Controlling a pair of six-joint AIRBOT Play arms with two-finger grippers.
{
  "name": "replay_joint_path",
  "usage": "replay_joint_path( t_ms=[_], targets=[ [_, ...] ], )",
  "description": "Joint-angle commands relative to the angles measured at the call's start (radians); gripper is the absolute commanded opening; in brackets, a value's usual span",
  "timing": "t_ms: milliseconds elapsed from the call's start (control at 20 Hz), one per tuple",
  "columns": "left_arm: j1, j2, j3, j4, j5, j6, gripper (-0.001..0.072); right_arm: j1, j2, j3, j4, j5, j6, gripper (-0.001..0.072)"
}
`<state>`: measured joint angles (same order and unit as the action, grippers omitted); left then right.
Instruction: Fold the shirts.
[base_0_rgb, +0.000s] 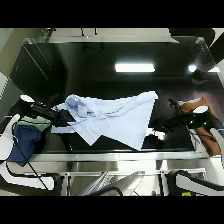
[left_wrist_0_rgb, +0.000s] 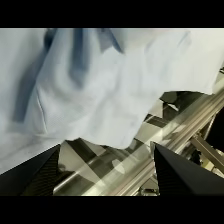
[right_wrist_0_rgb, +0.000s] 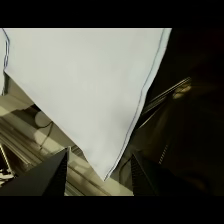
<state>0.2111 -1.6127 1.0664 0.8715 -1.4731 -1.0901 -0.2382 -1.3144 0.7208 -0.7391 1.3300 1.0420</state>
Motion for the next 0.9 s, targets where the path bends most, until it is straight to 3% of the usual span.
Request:
replay_joint_path(
  t_ms=[0,300,350,400,500,650,850],
  targets=[
    [-0.049,-0.051,0.021,0.024,0.084,0.018,0.0631,0.064,0.041,-0.094,0.048,-0.009,-0.034,0.0429],
    [-0.059,-0.075,0.163,0.028,0.023,-0.023,0.063,0.136,0.047,-0.124,0.049,-0.024,-0.037,0.0429],
    [-0.059,-0.075,0.183,0.028,-0.002,-0.032,0.0589,0.136,0.047,-0.124,0.052,-0.026,-0.041,0.0429],
    [-0.065,-0.074,0.2,0.031,-0.014,-0.038,0.0593,0.136,0.047,-0.124,0.052,-0.026,-0.045,0.0429],
    [-0.089,-0.074,0.222,0.097,-0.005,-0.057,0.0593,0.136,0.047,-0.124,0.057,-0.027,-0.052,0.0428],
    [-0.167,-0.074,0.213,0.317,0.045,-0.094,0.0594,0.136,0.047,-0.124,0.064,-0.041,-0.063,0.0428],
    [-0.231,-0.075,0.192,0.332,0.114,-0.085,0.0595,0.136,0.047,-0.124,0.07,-0.043,-0.074,0.0428]
  ],
)
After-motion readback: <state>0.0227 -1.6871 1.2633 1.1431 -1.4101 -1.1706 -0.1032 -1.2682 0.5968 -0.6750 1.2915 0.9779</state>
